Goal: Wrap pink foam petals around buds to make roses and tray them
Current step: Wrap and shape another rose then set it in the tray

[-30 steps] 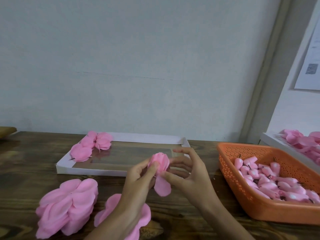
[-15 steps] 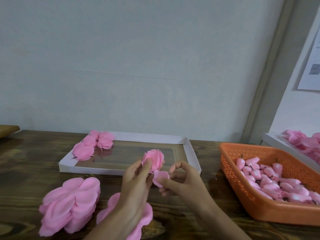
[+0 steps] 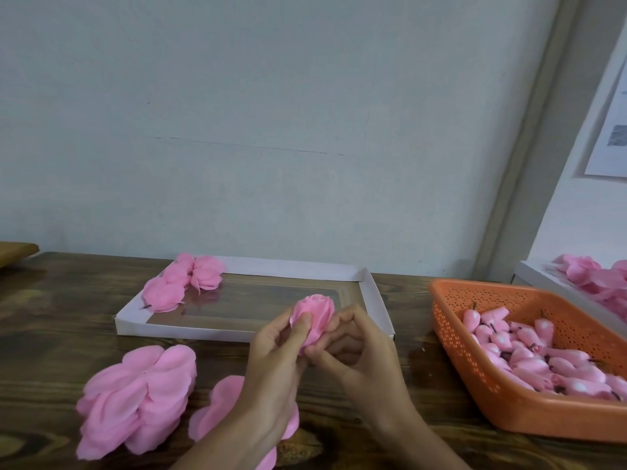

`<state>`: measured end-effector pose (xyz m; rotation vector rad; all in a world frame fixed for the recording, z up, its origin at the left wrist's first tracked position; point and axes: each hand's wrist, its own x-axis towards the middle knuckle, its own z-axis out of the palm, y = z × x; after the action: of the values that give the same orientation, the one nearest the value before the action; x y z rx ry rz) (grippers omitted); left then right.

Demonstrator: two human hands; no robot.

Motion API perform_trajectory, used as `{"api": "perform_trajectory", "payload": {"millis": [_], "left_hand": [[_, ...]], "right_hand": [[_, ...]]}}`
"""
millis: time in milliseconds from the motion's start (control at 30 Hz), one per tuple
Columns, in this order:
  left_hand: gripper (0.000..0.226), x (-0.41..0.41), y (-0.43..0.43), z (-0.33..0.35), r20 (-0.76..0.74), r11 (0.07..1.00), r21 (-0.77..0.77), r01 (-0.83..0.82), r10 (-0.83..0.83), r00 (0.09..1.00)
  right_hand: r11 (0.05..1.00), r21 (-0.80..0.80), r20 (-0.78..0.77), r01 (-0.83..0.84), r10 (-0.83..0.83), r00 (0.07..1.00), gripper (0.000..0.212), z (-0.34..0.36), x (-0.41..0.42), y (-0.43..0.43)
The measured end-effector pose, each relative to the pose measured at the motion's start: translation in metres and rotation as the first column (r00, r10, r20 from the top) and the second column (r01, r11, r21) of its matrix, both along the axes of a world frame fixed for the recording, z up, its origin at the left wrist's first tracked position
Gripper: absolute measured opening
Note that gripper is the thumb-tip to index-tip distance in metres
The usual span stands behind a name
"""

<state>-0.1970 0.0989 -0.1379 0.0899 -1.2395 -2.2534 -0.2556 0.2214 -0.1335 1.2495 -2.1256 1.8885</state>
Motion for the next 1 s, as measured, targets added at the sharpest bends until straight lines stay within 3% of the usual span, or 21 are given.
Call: {"api": "perform_trajectory", "payload": {"millis": [167, 333, 533, 700, 833, 1000], "left_hand": [[0.027, -0.002, 0.004, -0.002, -0.029, 0.999, 0.028, 0.033, -0.033, 0.999], [0.027, -0.002, 0.003, -0.004, -0.033, 0.997, 0.06, 0.052, -0.051, 0.998], [0.029, -0.003, -0.002, -0.004, -0.029, 0.994, 0.078, 0.072, -0.07, 0.997], [0.028, -0.002, -0.005, -0.006, -0.045, 0.99, 0.059, 0.126, -0.123, 0.991], [0.028, -0.003, -0.001, -0.006, -0.047, 0.989, 0.028, 0.144, -0.142, 0.989], [0.028, -0.001, 0.005, -0.005, -0.058, 0.989, 0.024, 0.145, -0.143, 0.988]], "right_hand": [[0.992, 0.033, -0.324, 0.125, -0.107, 0.94, 0.044, 0.0, -0.003, 0.001], [0.971, 0.072, -0.52, 0.229, -0.159, 0.839, 0.033, 0.003, -0.007, 0.005], [0.979, 0.11, -0.501, 0.172, -0.095, 0.86, 0.013, 0.007, -0.008, 0.007], [0.985, -0.009, -0.448, 0.173, -0.159, 0.88, 0.019, 0.008, -0.008, 0.005], [0.982, -0.047, -0.301, 0.18, -0.186, 0.935, 0.017, 0.008, -0.007, 0.004], [0.976, -0.085, -0.318, 0.202, -0.219, 0.923, 0.017, 0.005, -0.006, 0.0]]}}
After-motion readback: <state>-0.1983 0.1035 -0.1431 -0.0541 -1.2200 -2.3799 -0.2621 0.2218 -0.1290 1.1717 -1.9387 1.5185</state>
